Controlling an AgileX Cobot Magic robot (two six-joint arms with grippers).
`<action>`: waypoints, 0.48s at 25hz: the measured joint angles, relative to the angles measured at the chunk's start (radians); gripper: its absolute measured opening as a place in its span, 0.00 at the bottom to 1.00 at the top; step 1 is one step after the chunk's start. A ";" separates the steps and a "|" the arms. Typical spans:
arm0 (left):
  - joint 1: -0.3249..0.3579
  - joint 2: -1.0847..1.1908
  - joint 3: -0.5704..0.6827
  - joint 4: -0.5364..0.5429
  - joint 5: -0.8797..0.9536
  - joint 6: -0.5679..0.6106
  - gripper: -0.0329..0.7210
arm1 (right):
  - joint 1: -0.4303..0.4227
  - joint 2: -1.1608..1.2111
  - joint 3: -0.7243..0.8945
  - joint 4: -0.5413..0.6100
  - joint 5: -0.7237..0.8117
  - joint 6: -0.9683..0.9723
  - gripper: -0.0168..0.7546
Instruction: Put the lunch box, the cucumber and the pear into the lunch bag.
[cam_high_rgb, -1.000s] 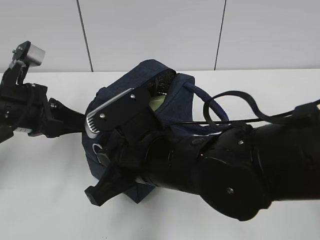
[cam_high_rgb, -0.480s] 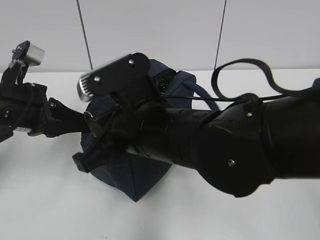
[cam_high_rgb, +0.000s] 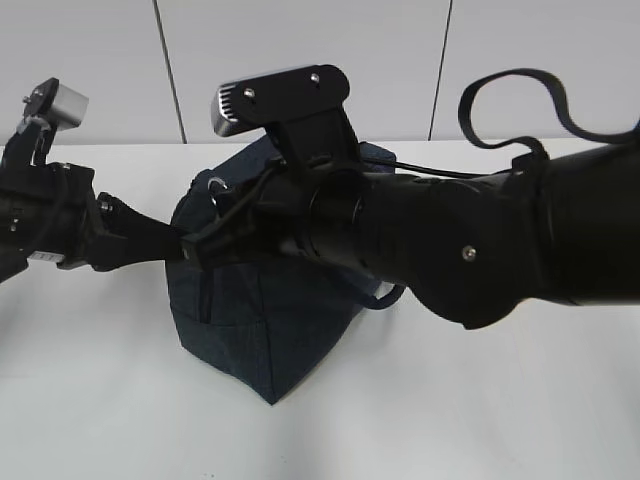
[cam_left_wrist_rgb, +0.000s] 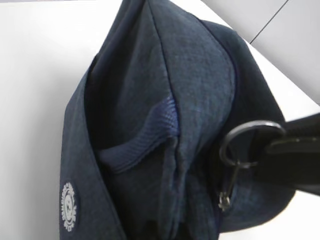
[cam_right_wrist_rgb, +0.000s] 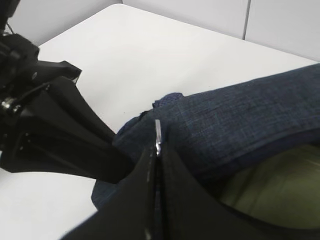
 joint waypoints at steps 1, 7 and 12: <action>0.000 0.000 -0.001 0.000 0.000 0.000 0.05 | -0.002 -0.001 -0.004 0.000 0.008 0.000 0.02; 0.000 0.000 -0.004 -0.006 0.001 0.003 0.05 | -0.015 -0.018 -0.055 0.016 0.052 -0.023 0.02; 0.000 0.000 -0.004 -0.005 0.000 0.004 0.05 | -0.029 -0.018 -0.071 0.038 0.074 -0.056 0.02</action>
